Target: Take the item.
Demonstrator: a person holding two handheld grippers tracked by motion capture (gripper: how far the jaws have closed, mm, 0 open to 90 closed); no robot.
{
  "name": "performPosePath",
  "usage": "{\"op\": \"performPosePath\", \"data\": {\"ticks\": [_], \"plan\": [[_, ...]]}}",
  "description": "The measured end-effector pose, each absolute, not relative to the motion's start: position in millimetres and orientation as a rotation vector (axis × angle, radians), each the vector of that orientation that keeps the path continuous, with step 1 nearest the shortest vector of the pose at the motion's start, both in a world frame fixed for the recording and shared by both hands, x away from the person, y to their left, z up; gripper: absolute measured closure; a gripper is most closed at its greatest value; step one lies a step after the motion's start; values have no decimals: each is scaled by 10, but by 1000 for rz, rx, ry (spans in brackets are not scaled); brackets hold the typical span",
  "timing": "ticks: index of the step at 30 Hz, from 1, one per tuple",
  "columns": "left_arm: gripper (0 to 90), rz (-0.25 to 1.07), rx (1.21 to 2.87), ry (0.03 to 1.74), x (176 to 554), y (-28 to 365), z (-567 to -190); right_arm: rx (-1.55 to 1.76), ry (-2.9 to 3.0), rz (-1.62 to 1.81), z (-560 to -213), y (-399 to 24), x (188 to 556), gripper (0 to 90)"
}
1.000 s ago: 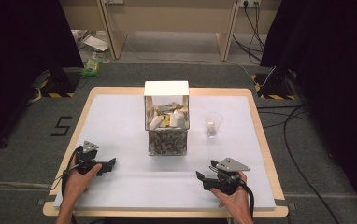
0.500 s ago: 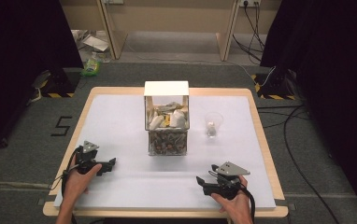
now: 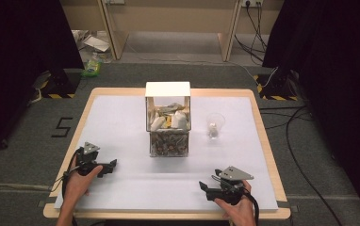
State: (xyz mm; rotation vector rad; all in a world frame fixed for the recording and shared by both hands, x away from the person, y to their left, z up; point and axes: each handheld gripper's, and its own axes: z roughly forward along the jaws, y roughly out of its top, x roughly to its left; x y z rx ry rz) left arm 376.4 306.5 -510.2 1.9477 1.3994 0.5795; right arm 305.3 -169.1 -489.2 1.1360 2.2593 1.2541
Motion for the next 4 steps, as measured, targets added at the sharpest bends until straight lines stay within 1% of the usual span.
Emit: {"op": "performPosePath", "data": {"ticks": [4], "plan": [[0, 579, 1946, 1400, 3764, 3064, -5103, 1145, 2254, 1254, -4893, -1710, 3051, 219]]}}
